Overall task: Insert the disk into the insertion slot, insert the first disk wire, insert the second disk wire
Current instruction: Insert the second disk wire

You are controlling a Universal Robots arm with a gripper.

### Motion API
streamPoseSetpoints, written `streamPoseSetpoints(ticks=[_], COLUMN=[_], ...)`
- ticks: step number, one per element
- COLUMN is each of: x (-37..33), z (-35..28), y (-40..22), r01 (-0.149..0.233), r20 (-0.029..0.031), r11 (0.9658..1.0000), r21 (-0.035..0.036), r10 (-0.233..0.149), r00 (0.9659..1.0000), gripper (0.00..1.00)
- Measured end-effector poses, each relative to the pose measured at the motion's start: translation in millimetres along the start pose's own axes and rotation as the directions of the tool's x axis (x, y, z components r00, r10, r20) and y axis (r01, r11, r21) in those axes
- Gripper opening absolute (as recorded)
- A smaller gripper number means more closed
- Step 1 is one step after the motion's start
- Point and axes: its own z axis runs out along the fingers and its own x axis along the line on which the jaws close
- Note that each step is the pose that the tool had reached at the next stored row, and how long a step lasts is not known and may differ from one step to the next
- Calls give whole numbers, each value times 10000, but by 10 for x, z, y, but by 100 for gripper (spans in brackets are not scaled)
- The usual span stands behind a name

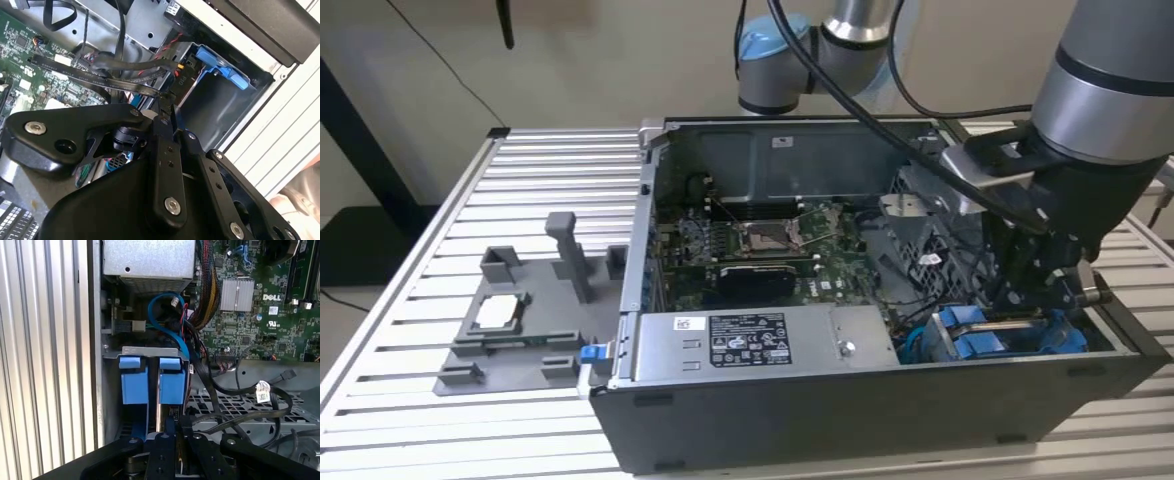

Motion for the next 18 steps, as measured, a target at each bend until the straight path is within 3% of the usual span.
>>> streamPoseSetpoints(ticks=[13, 14, 18], x=[2, 2, 2], z=[59, 58, 3], y=[3, 3, -4], r01=[-94, -94, -97], r20=[-9, -10, -5], r11=[10000, 10000, 9999], r21=[3, 0, -43], r10=[94, 94, 97], r00=[10000, 10000, 10000], gripper=[18, 24, 24])
